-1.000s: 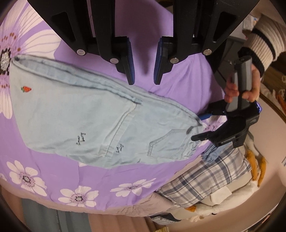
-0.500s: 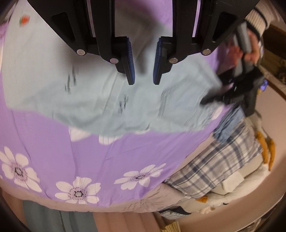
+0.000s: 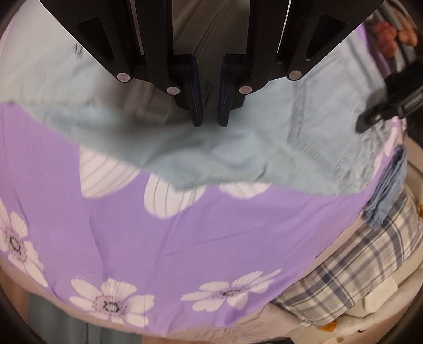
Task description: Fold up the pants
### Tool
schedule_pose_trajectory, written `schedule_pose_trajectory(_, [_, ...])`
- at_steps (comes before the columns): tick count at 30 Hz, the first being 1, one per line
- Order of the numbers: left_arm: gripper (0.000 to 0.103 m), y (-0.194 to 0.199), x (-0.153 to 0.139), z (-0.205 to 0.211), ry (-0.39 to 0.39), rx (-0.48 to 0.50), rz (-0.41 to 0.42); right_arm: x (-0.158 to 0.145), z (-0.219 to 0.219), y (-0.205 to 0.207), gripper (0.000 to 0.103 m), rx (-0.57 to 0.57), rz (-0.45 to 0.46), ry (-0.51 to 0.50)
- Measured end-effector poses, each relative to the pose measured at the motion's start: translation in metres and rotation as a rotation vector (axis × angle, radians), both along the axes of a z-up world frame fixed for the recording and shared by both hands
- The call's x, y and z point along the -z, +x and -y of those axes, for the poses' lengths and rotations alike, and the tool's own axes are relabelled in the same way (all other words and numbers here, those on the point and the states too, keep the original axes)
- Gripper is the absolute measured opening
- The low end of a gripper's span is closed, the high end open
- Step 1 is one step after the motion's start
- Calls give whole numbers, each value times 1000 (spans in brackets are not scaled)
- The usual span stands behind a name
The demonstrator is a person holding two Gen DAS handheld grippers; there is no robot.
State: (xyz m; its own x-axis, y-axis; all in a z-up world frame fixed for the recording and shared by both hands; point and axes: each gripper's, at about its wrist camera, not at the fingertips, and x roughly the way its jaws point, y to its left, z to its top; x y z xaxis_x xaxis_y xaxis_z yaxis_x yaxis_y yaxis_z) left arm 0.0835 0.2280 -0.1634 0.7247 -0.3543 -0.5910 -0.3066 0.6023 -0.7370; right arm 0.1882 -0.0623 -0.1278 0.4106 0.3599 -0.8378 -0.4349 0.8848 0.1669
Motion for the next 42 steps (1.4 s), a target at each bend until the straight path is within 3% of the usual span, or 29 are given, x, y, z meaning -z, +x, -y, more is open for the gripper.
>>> schedule_pose_trajectory(3, [25,-1,-1,1,11,6,-1,-5,1,-33,15,-34,-22,-37])
schedule_pose_trajectory(7, [25,1,-2,2,29,13,-8,-1,6,-93,15,-79,-79,-2])
schedule_pose_trajectory(11, [25,6,-6,8,74,25,-28,5,5,-127,15,-70,14,-36])
schedule_pose_trajectory(15, [25,11,-11,8,78,34,-75,8,11,-113,15,-66,-32,27])
schedule_pose_trajectory(18, [23,11,-17,6,72,42,-90,-7,28,-111,15,-46,-69,105])
schedule_pose_trajectory(22, [21,6,-29,9,81,37,-66,-34,59,-131,15,-37,60,187])
schedule_pose_trajectory(26, [21,-2,-53,18,123,41,-2,-21,81,-120,15,66,53,159])
schedule_pose_trajectory(29, [21,-1,-72,31,193,67,21,-5,76,-115,16,63,40,126])
schedule_pose_trajectory(33, [21,-3,-91,46,239,86,55,0,55,-115,36,26,73,68])
schedule_pose_trajectory(36, [21,-5,-109,62,269,119,95,-5,52,-117,39,-9,81,50])
schedule_pose_trajectory(42, [21,-2,-145,119,340,249,196,-20,83,-109,43,43,-12,318])
